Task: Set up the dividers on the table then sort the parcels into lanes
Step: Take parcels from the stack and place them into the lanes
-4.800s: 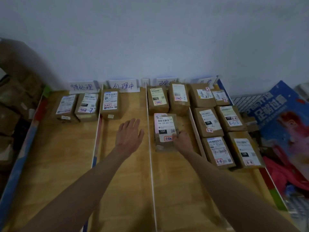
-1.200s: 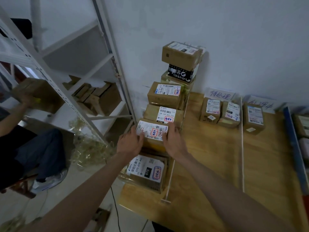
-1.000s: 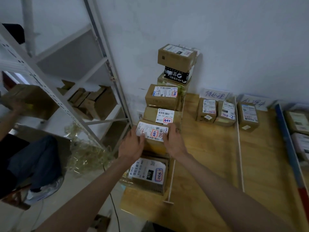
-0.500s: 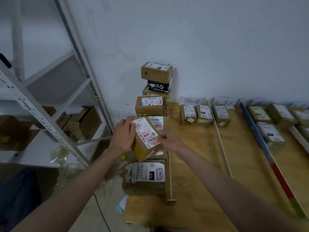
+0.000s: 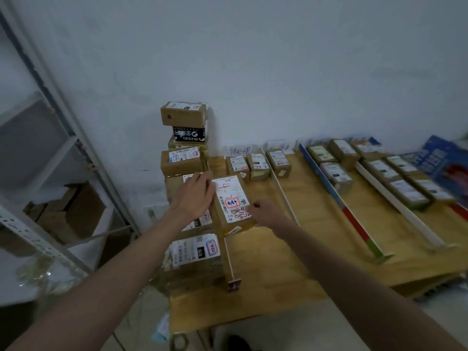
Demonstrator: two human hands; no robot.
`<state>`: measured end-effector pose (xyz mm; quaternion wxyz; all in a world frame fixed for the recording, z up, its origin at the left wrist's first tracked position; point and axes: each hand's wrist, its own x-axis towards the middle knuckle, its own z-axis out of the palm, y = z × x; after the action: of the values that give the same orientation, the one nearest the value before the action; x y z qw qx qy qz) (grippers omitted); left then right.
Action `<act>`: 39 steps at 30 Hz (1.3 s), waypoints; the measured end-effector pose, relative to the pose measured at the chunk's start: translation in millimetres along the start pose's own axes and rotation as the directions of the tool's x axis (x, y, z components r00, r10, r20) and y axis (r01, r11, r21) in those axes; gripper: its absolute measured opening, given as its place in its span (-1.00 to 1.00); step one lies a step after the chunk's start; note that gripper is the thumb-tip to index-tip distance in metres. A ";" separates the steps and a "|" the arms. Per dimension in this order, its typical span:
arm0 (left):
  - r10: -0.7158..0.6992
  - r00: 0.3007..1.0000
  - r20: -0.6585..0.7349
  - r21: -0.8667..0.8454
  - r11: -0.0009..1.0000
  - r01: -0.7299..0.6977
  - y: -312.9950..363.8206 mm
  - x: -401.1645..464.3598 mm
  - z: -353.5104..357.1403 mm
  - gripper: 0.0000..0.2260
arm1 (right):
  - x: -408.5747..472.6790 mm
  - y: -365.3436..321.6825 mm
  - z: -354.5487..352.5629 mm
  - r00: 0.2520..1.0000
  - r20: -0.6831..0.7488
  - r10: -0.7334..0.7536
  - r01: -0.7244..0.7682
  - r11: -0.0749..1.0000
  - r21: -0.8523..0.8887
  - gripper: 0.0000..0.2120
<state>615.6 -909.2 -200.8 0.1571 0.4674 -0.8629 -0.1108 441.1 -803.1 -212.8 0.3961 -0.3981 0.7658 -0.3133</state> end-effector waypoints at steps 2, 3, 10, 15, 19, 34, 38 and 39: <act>0.048 0.999 0.003 0.021 0.999 -0.048 12.2 -1.4 7.2 -0.60 | -6.6 14.7 -13.2 0.997 -0.076 0.030 -0.031 0.999 -0.011 -0.71; 0.067 0.998 0.008 0.024 0.997 -0.067 18.7 -2.9 11.9 -0.60 | -11.4 21.8 -20.5 0.992 -0.114 0.048 -0.049 0.999 -0.007 -0.71; 0.158 0.981 0.115 0.159 0.972 -0.175 62.9 -6.3 52.7 -0.56 | -28.1 66.9 -73.1 0.955 -0.264 0.138 -0.147 0.989 -0.016 -0.64; 0.152 0.972 0.177 0.216 0.958 -0.189 112.3 -0.9 80.7 -0.52 | -36.5 92.0 -122.2 0.953 -0.276 0.123 -0.168 0.975 -0.147 -0.62; 0.159 0.968 0.193 0.251 0.946 -0.206 156.5 7.4 102.1 -0.51 | -26.8 118.0 -162.1 0.954 -0.278 0.116 -0.172 0.967 -0.187 -0.61; 0.012 0.985 0.172 0.228 0.972 -0.052 319.2 56.4 203.3 -0.55 | 55.8 248.5 -329.3 0.947 -0.321 0.004 -0.094 0.960 -0.264 -0.62; -0.046 0.987 0.153 0.229 0.973 0.010 330.4 74.8 215.2 -0.54 | 86.0 255.4 -347.7 0.957 -0.290 -0.024 -0.060 0.959 -0.276 -0.61; -0.057 0.987 0.147 0.228 0.973 0.023 331.1 80.5 218.1 -0.54 | 96.1 256.1 -351.0 0.961 -0.274 -0.032 -0.049 0.958 -0.283 -0.61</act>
<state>237.0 -789.0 -277.3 0.0340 0.4897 -0.8698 -0.0507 12.5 -703.2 -278.8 0.2249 -0.4003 0.8526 -0.2495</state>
